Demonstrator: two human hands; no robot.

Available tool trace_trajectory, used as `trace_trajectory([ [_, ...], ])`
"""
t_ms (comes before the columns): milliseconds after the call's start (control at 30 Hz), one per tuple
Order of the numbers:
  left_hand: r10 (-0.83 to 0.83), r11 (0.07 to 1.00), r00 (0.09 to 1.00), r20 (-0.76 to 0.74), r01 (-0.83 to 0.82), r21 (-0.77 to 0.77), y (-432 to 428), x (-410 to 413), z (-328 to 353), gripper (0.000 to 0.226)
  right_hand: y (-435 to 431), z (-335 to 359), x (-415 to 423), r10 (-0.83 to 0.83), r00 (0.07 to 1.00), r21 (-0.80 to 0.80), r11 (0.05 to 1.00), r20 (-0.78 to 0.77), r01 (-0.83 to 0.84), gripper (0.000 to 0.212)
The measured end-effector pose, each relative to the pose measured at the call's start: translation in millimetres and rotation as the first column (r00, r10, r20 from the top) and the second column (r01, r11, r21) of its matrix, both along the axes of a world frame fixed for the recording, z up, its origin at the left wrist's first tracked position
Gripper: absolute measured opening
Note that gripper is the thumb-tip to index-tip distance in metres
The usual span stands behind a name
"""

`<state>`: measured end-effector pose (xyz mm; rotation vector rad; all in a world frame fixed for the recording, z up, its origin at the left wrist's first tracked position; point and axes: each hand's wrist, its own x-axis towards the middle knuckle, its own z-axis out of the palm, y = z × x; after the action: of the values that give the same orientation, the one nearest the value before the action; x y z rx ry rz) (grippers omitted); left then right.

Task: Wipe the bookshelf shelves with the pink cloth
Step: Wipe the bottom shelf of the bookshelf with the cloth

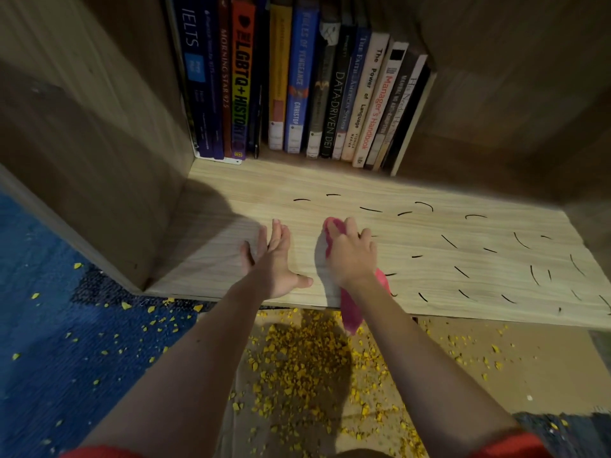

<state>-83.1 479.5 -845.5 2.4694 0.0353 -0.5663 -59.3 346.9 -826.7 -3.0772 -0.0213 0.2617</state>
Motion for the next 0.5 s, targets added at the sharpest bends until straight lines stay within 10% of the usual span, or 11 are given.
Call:
trace_trajectory([
  [100, 0.004, 1.000, 1.000, -0.005, -0.004, -0.008, 0.2, 1.0, -0.3, 0.109, -0.6, -2.2, -31.5, 0.175, 0.982, -0.039, 0.984, 0.076, -0.173, 0.051],
  [267, -0.005, 1.000, 1.000, 0.002, 0.005, -0.014, 1.1, 0.0, -0.5, 0.109, -6.2, 2.2, 8.6, -0.076, 0.997, 0.032, 0.997, 0.003, 0.076, 0.043],
  [400, 0.007, 1.000, 1.000, -0.005, -0.007, -0.010, 0.4, 0.2, -0.6, 0.110, 12.6, 2.8, -9.3, 0.113, 0.993, 0.000, 0.994, -0.019, -0.113, 0.071],
  [500, 0.006, 1.000, 1.000, -0.004, -0.006, -0.016, 0.3, -0.4, 0.3, 0.108, -1.0, 2.1, -13.7, 0.129, 0.990, 0.045, 0.990, 0.058, -0.132, 0.048],
])
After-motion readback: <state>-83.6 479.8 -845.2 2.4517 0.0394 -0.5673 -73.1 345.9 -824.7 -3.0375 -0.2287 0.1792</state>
